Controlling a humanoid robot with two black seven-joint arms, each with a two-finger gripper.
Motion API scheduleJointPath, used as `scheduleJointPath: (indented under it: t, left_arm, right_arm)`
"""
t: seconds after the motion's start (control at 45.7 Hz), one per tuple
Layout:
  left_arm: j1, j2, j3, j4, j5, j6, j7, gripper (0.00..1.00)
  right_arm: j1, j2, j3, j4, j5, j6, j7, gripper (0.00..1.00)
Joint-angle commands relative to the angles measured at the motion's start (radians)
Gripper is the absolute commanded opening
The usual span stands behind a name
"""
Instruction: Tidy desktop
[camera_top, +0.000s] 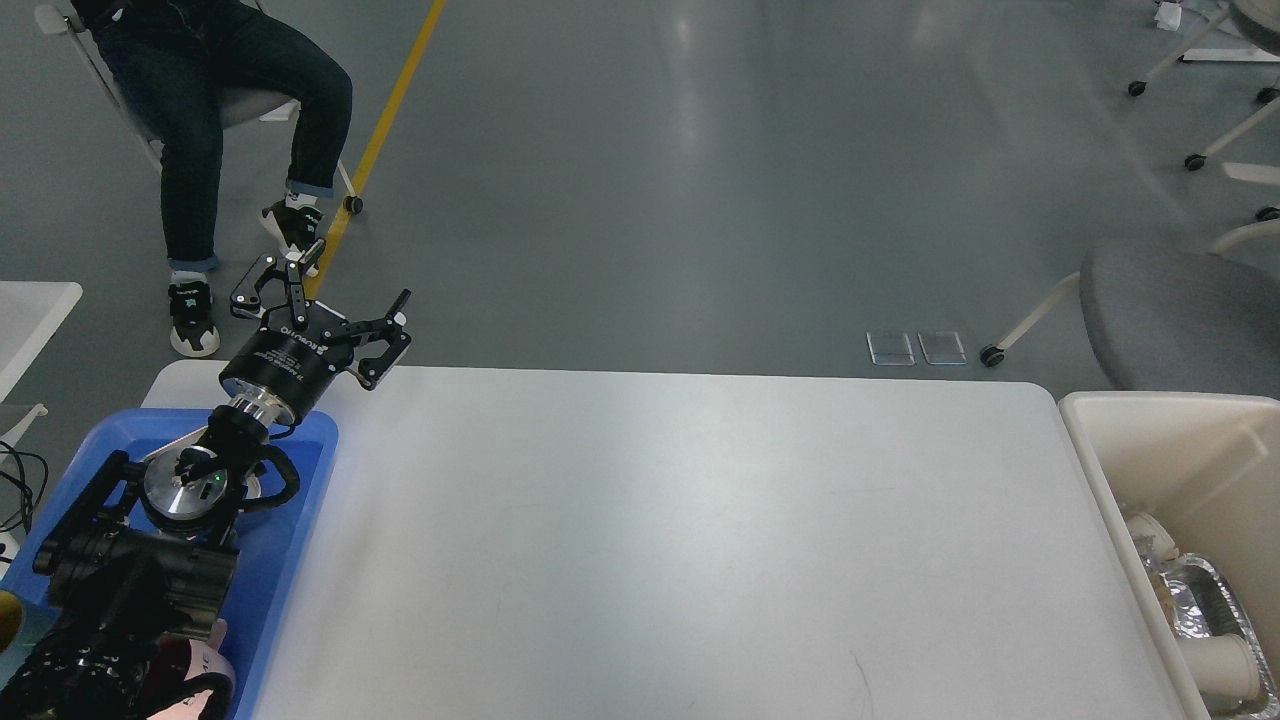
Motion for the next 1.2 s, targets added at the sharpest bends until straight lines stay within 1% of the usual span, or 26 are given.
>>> scheduleJointPath:
  t: [0.0, 0.263, 0.285, 0.372, 0.591, 0.701, 0.81, 0.898, 1.007, 1.183]
  left_arm:
    - [-0.002, 0.041, 0.021, 0.0, 0.001, 0.0, -0.002, 0.97]
    - [-0.003, 0.055, 0.022, 0.0, -0.001, -0.006, 0.015, 0.97]
    - [-0.003, 0.059, 0.022, 0.0, -0.001, -0.009, 0.015, 0.97]
    - [-0.003, 0.068, 0.025, 0.0, -0.001, -0.028, 0.017, 0.97]
    - [-0.006, 0.068, 0.047, 0.0, -0.001, -0.035, 0.017, 0.97]
    - [-0.006, 0.065, 0.047, 0.0, -0.001, -0.035, 0.017, 0.97]
    - [-0.006, 0.056, 0.047, 0.0, -0.001, -0.034, 0.017, 0.97]
    - [-0.006, 0.05, 0.05, 0.0, -0.001, -0.035, 0.015, 0.97]
    - [-0.005, 0.038, 0.053, 0.0, -0.001, -0.037, 0.015, 0.97]
    - [-0.003, 0.024, 0.076, 0.0, 0.001, -0.046, 0.018, 0.97]
  right_arm:
    - [0.09, -0.037, 0.001, 0.0, 0.0, 0.0, 0.0, 1.0]
    - [0.198, -0.016, 0.001, 0.009, 0.001, 0.007, 0.003, 1.0]
    - [0.242, 0.009, 0.001, 0.009, 0.003, 0.012, 0.004, 1.0]
    - [0.317, 0.087, 0.001, 0.009, 0.007, 0.019, 0.004, 1.0]
    - [0.417, 0.253, 0.001, 0.023, 0.017, 0.059, 0.004, 1.0]
    - [0.434, 0.334, 0.001, 0.064, 0.089, 0.09, 0.004, 1.0]
    - [0.436, 0.403, 0.002, 0.126, 0.179, 0.099, 0.004, 1.0]
    - [0.436, 0.457, 0.002, 0.144, 0.21, 0.111, 0.007, 1.0]
    - [0.436, 0.519, 0.002, 0.161, 0.213, 0.151, 0.041, 1.0]
    - [0.436, 0.618, 0.001, 0.178, 0.211, 0.161, 0.087, 1.0]
